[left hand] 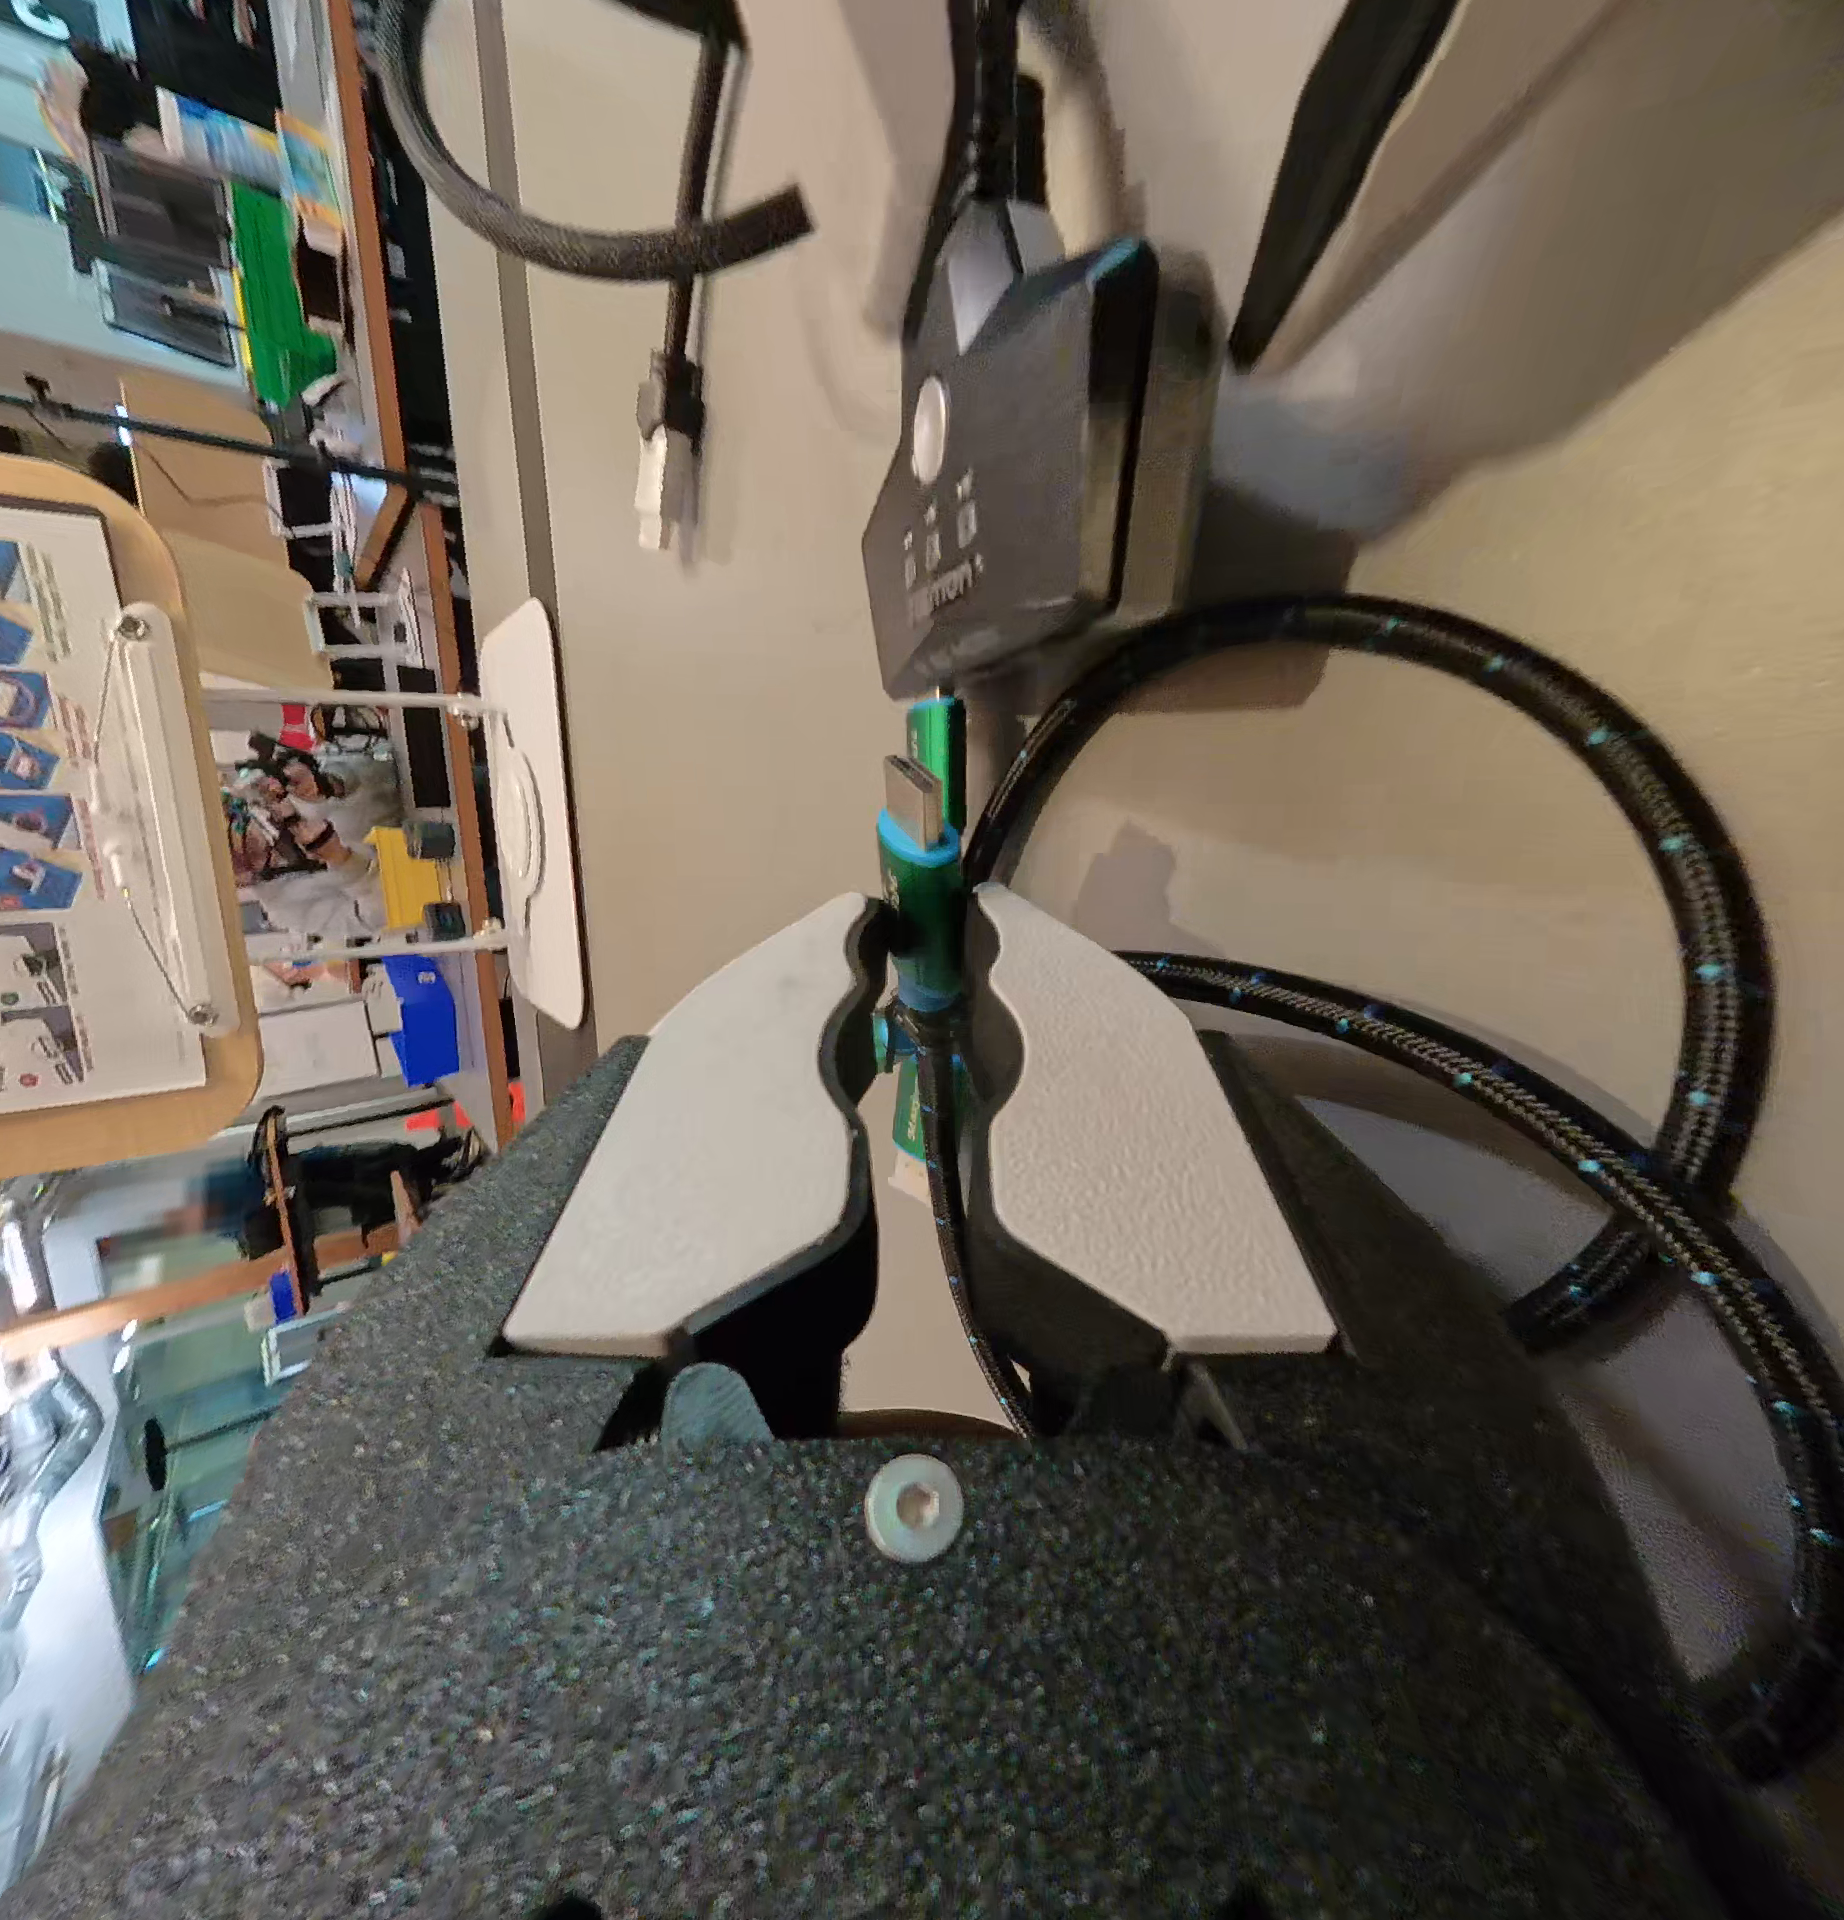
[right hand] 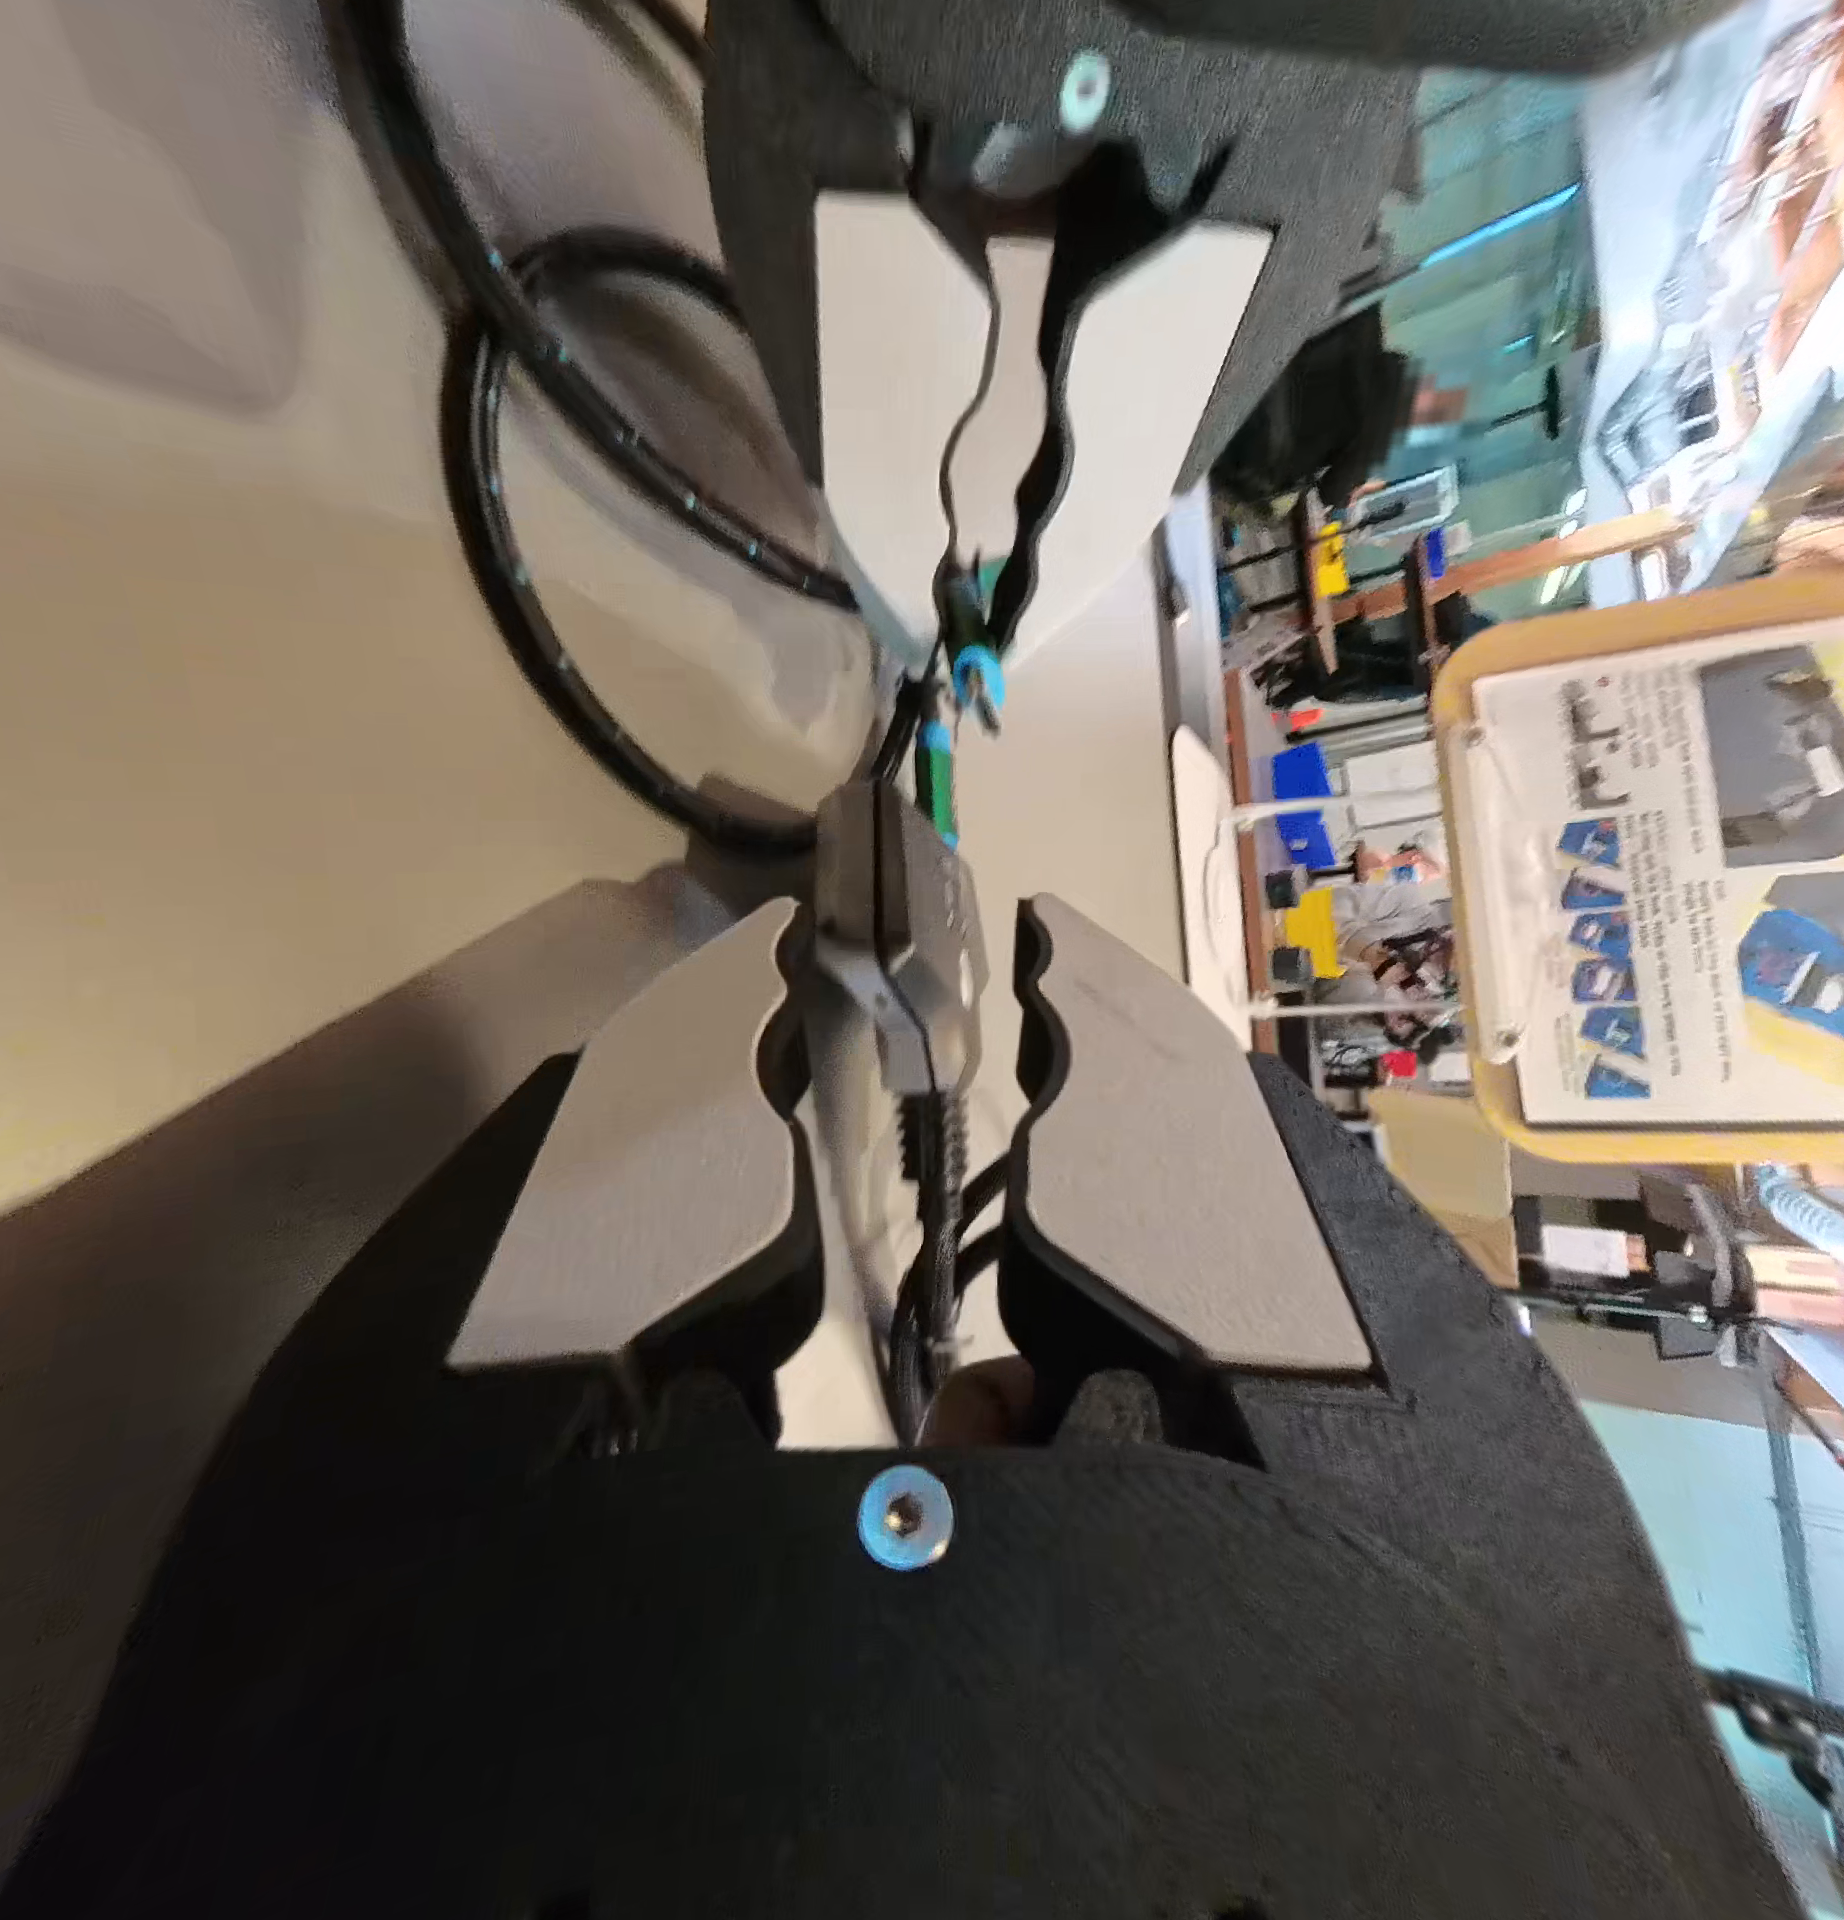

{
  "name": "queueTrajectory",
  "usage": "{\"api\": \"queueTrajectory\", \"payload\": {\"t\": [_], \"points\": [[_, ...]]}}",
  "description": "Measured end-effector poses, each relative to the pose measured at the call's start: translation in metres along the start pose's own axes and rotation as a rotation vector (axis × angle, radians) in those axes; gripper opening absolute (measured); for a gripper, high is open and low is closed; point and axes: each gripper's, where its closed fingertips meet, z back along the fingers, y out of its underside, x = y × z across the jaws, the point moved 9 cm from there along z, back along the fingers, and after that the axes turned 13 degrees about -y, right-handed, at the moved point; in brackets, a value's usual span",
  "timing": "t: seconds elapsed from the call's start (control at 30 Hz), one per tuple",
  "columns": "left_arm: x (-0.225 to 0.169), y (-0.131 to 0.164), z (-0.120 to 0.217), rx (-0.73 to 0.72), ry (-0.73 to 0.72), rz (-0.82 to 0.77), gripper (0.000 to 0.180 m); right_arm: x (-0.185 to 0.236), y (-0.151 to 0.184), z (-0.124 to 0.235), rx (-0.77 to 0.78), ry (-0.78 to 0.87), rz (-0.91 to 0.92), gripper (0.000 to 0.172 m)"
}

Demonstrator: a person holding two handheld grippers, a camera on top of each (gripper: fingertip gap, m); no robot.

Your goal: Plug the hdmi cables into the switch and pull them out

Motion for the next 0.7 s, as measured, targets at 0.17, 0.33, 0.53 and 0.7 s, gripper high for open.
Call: {"api": "queueTrajectory", "payload": {"t": [0.17,0.33,0.53,0.7], "points": [[-0.004,-0.005,-0.005,0.063,-0.001,-0.031,0.014,-0.002,0.027,0.007,0.101,-0.019,-0.009,0.04],[-0.006,-0.012,-0.009,0.134,-0.021,-0.073,0.013,-0.006,0.029,-0.008,0.217,0.007,0.136,0.041],[-0.011,-0.013,-0.017,0.214,-0.03,-0.1,0.013,-0.01,0.025,-0.031,0.294,-0.03,0.285,0.039],[-0.014,-0.012,-0.021,0.181,-0.005,-0.131,0.013,-0.009,0.025,-0.039,0.19,-0.002,0.275,0.024]]}}
